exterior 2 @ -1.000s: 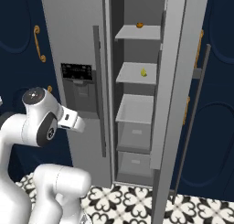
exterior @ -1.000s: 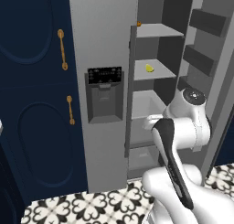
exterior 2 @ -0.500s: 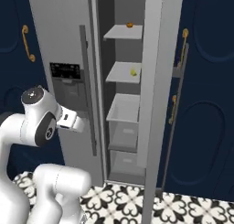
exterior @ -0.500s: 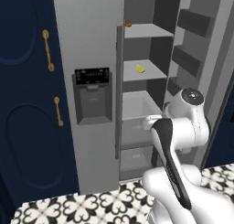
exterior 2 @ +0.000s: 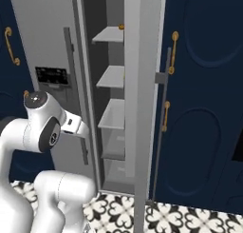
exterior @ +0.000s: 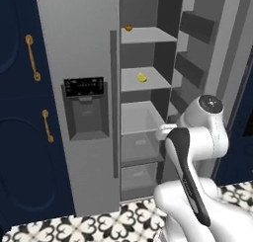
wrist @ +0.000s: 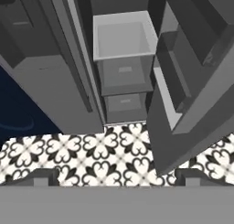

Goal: Grab a lemon wedge from the fridge and one ice cube from the ice bowl, and put them in the glass of lemonade.

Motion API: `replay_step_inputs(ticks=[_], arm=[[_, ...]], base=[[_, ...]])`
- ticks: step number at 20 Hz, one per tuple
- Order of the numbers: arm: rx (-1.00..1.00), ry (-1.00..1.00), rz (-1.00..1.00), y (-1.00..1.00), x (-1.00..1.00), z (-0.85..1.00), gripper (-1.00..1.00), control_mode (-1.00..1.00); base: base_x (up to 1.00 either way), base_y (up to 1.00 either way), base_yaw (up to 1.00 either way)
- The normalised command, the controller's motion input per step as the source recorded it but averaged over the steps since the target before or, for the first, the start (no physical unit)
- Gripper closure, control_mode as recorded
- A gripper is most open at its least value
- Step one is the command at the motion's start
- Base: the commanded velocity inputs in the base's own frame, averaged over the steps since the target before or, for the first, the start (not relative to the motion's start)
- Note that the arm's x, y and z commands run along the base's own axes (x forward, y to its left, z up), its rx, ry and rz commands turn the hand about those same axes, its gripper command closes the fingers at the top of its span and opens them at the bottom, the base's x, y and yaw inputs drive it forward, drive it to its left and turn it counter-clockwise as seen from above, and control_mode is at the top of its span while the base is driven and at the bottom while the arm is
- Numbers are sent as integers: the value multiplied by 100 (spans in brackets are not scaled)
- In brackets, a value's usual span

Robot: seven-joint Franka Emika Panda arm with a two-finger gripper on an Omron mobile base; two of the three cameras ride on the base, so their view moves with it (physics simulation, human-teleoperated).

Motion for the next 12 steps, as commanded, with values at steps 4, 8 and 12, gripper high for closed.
replay_step_inputs(ticks=[4, 8, 12], arm=[[0, 0, 0, 0, 0, 0, -100, 100], [0, 0, 0, 0, 0, 0, -100, 100], [0, 0, 0, 0, 0, 0, -100, 100]], base=[[57, 16, 0], [69, 0, 0], [62, 0, 0]])
